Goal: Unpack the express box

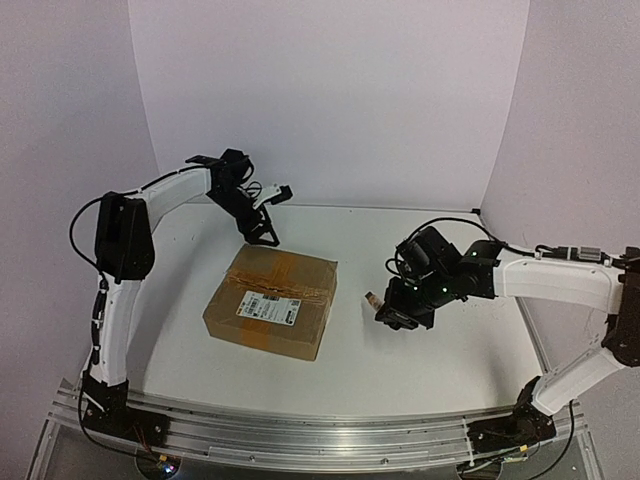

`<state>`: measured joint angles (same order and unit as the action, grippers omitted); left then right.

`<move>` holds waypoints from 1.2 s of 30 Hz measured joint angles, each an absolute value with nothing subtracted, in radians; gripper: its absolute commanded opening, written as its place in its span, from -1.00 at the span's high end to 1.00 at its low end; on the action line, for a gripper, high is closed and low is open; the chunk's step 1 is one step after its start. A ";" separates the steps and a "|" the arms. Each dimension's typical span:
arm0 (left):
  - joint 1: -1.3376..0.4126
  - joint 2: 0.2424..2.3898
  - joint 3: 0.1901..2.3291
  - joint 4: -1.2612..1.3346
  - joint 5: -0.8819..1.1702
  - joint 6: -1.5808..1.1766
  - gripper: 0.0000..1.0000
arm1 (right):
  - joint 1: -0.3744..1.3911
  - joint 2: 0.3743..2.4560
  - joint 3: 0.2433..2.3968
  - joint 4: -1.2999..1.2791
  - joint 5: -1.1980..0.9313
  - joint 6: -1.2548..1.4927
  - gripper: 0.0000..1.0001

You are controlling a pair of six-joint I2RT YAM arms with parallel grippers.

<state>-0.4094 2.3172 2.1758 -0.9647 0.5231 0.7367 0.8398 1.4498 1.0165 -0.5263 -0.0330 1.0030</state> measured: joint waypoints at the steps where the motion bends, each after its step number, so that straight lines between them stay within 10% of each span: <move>1: -0.399 2.351 2.202 -1.004 0.521 0.760 -0.99 | 0.840 1.458 1.026 -0.527 -0.033 0.992 1.00; 11: -0.444 2.443 2.244 -1.197 0.537 0.874 -0.91 | 0.838 1.462 1.037 -0.543 -0.025 0.949 1.00; 20: -0.422 2.268 1.905 -1.064 0.555 0.796 -0.12 | 0.836 1.462 1.055 -0.557 0.019 0.923 1.00; 36: -0.123 1.582 1.096 -0.926 0.492 0.281 -0.55 | 0.831 1.487 1.228 -0.592 0.026 0.808 1.00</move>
<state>-0.1226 1.5817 1.0962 -0.9261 0.4924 0.2807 0.8307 1.4870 1.2280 -0.5922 0.0256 0.8081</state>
